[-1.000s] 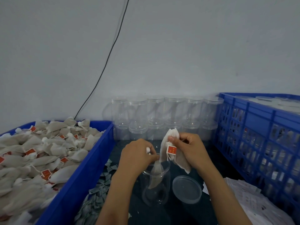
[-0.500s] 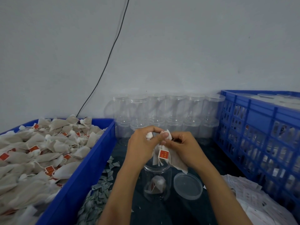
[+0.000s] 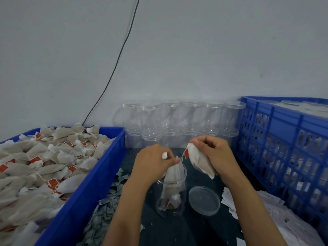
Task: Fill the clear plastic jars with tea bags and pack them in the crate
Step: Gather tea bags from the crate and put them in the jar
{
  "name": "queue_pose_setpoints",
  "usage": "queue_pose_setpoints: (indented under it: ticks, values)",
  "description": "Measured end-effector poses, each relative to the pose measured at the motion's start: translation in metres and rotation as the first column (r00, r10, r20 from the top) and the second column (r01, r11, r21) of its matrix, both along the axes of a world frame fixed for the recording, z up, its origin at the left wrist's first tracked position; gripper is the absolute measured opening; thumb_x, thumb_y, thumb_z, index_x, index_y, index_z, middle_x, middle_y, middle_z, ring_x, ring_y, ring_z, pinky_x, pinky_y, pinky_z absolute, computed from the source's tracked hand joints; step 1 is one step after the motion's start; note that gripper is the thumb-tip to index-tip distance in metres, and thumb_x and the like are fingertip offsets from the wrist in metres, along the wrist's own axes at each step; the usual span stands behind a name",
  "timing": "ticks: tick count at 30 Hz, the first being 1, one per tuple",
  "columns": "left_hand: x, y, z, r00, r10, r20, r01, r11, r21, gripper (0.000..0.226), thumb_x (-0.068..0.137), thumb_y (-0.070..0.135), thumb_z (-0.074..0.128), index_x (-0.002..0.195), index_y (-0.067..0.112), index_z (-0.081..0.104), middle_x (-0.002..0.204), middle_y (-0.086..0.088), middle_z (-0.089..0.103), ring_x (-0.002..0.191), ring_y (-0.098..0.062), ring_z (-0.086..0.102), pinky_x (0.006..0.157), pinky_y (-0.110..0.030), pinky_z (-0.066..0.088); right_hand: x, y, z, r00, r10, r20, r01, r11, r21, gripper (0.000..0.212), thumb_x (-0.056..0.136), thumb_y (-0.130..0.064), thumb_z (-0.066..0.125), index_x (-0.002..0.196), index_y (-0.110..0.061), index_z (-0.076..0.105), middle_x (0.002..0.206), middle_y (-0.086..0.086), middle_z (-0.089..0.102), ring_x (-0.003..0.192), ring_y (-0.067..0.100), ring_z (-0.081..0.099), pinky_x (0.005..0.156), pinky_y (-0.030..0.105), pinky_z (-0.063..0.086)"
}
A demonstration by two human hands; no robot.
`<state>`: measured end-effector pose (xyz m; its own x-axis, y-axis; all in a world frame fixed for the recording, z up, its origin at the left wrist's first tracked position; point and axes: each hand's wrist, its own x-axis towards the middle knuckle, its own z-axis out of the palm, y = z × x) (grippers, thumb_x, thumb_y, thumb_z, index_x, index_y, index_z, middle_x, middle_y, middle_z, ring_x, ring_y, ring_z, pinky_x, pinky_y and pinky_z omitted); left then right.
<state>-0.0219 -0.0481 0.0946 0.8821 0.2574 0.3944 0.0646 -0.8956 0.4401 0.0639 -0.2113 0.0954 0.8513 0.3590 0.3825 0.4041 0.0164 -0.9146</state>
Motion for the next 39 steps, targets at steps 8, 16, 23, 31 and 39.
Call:
queue_pose_setpoints:
  ticks: [8, 16, 23, 31, 39]
  values:
    - [0.002, 0.000, -0.003, 0.970, 0.064, 0.236, -0.003, 0.968, -0.250, 0.026, 0.090, 0.044, 0.057, 0.081, 0.020, 0.062, 0.077, 0.010, 0.062, 0.074, -0.005, 0.058, 0.072, -0.023, 0.047, -0.003, 0.007, 0.002, 0.998, -0.034, -0.059, 0.045, 0.981, 0.190, 0.013, 0.088, -0.019, 0.064, 0.077, -0.019, 0.069, 0.067, -0.013, 0.069, 0.063, -0.003, 0.062, 0.058, 0.012, 0.051]
    - [0.011, -0.002, -0.016, 0.982, -0.130, 0.138, 0.164, 0.948, -0.273, 0.018, 0.077, 0.022, 0.078, 0.088, 0.016, 0.065, 0.085, 0.007, 0.065, 0.078, -0.005, 0.060, 0.073, -0.017, 0.050, -0.004, 0.007, 0.001, 0.993, -0.048, -0.104, 0.073, 0.962, 0.262, 0.014, 0.089, -0.018, 0.064, 0.077, -0.017, 0.072, 0.073, -0.006, 0.069, 0.069, 0.007, 0.062, 0.064, 0.022, 0.053]
    - [0.012, 0.003, -0.019, 0.978, -0.207, 0.001, 0.205, 0.967, -0.152, 0.036, 0.075, 0.018, 0.081, 0.105, 0.022, 0.062, 0.095, 0.013, 0.064, 0.084, -0.002, 0.061, 0.073, -0.011, 0.049, -0.005, 0.009, 0.002, 0.991, -0.056, -0.122, 0.086, 0.965, 0.249, 0.014, 0.090, -0.019, 0.063, 0.080, -0.014, 0.071, 0.079, 0.000, 0.069, 0.075, 0.012, 0.063, 0.068, 0.026, 0.053]
    - [0.014, -0.005, -0.017, 0.981, -0.162, -0.110, 0.179, 0.971, 0.162, 0.020, 0.096, 0.013, 0.049, 0.108, 0.015, 0.065, 0.107, -0.006, 0.068, 0.095, -0.020, 0.064, 0.088, -0.034, 0.052, -0.015, 0.020, 0.000, 0.982, -0.060, -0.177, 0.105, 0.961, 0.255, 0.022, 0.094, -0.032, 0.057, 0.081, -0.018, 0.070, 0.069, 0.003, 0.068, 0.053, 0.009, 0.061, 0.039, 0.023, 0.043]
    - [0.000, -0.009, 0.003, 0.894, -0.288, 0.344, 0.446, 0.650, -0.616, 0.029, 0.090, 0.047, 0.050, 0.097, 0.022, 0.065, 0.087, 0.011, 0.071, 0.081, -0.003, 0.068, 0.065, -0.015, 0.054, -0.033, 0.052, -0.007, 0.995, -0.092, -0.037, 0.099, 0.942, 0.320, 0.017, 0.099, -0.026, 0.048, 0.090, -0.014, 0.058, 0.088, 0.003, 0.065, 0.079, 0.012, 0.062, 0.067, 0.026, 0.054]
